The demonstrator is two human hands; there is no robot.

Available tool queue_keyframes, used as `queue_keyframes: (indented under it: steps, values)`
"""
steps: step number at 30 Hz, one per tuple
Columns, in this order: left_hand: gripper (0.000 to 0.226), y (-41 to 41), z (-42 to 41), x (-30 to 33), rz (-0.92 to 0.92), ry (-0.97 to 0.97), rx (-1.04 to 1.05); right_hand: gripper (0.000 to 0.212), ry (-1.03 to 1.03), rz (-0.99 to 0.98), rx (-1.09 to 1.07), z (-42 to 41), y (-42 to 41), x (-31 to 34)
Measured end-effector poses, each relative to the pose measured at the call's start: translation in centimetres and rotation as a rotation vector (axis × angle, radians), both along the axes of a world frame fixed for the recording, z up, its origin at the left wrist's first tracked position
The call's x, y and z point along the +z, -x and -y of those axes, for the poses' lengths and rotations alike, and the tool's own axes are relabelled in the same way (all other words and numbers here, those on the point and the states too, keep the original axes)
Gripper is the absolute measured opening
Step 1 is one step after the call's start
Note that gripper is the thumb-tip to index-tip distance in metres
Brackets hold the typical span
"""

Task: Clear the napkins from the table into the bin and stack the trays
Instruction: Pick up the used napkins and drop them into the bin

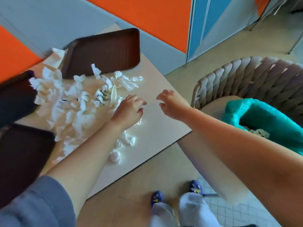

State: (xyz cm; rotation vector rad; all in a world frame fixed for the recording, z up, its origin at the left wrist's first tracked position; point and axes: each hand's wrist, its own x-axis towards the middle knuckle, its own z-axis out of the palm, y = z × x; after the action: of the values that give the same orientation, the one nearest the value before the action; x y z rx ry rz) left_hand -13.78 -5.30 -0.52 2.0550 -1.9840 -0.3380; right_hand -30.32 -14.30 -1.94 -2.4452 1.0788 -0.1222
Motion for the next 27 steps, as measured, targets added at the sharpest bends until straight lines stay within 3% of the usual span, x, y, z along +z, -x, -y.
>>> queue_keyframes:
  steps: [5,12,16,21,27]
  values:
    - [0.031,-5.4,-5.0,0.3,0.004,-0.063,0.169,0.048,-0.106,-0.034,0.227,-2.8,-5.5,-0.5]
    - [0.061,-8.9,-7.9,-0.8,0.004,-0.291,0.153,0.066,-0.163,-0.096,0.393,-5.6,-9.9,-2.0]
    - [0.073,-9.6,-8.1,-2.0,-0.054,-0.376,0.096,0.056,-0.097,-0.093,0.446,-6.3,-10.7,-2.9]
    - [0.056,-9.3,-8.1,-3.3,-0.199,-0.328,0.037,0.034,0.004,-0.041,0.384,-6.7,-11.1,-3.9]
    - [0.023,-9.8,-8.3,-3.2,-0.163,-0.205,0.002,0.020,0.036,-0.084,0.218,-6.9,-10.8,-4.2]
